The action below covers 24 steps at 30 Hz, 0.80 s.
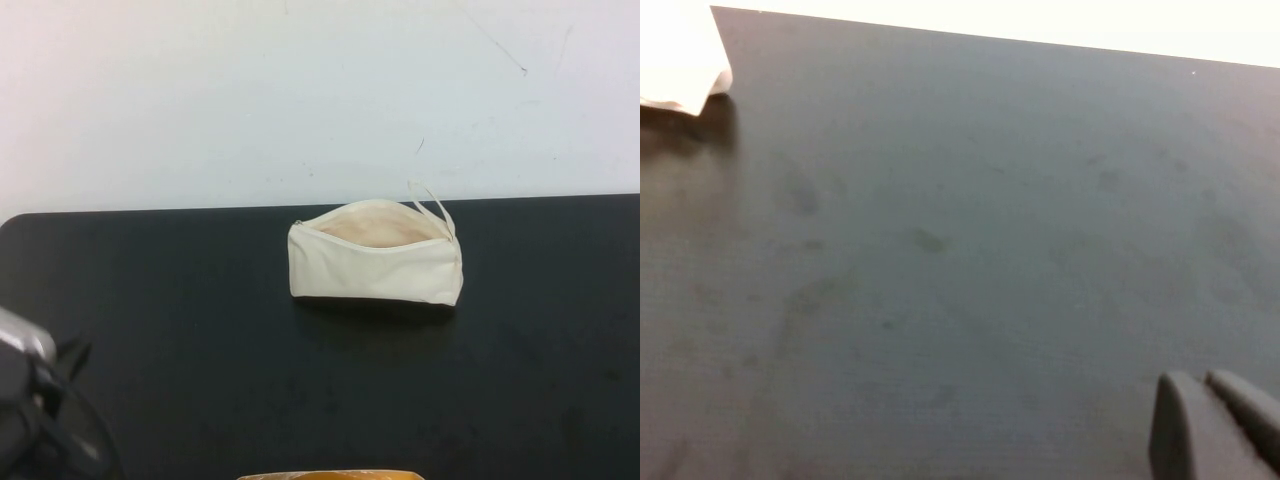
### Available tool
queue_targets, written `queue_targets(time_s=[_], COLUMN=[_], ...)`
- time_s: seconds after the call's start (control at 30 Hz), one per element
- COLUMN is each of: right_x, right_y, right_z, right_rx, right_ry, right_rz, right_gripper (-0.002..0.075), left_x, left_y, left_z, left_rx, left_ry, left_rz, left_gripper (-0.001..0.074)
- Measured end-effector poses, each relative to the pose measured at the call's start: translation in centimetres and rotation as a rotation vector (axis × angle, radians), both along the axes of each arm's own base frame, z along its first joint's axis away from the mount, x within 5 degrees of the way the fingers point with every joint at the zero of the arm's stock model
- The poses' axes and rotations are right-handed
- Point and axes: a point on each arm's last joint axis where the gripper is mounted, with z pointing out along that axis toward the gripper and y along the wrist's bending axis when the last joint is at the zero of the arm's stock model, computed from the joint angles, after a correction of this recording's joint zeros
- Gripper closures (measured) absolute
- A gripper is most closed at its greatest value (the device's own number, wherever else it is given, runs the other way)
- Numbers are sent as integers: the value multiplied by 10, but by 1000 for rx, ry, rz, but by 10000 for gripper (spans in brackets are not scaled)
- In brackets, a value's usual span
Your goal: Put eraser into pencil case
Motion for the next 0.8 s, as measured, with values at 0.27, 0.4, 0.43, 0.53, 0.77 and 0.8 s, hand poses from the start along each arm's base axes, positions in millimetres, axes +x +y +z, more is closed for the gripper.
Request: queue_targets(time_s=[0.27, 0.4, 0.43, 0.53, 0.77, 0.8], right_x=[0, 0, 0, 0, 0, 0], right_y=[0, 0, 0, 0, 0, 0], right_z=[0, 0, 0, 0, 0, 0], right_rx=[0, 0, 0, 0, 0, 0], right_ry=[0, 0, 0, 0, 0, 0], right_rz=[0, 0, 0, 0, 0, 0], right_gripper=[727, 727, 727, 727, 727, 727], left_x=[-17, -36, -40, -56, -76, -77], left_y=[12, 31, 35, 45, 54, 54], left_z=[-17, -11, -12, -19, -58, -66], left_rx=[-73, -230, -258, -340, -335, -341], left_ry=[44, -1, -9, -28, -144, -146], left_rz=[44, 150, 171, 233, 314, 330], left_gripper=[736, 736, 736, 736, 736, 736])
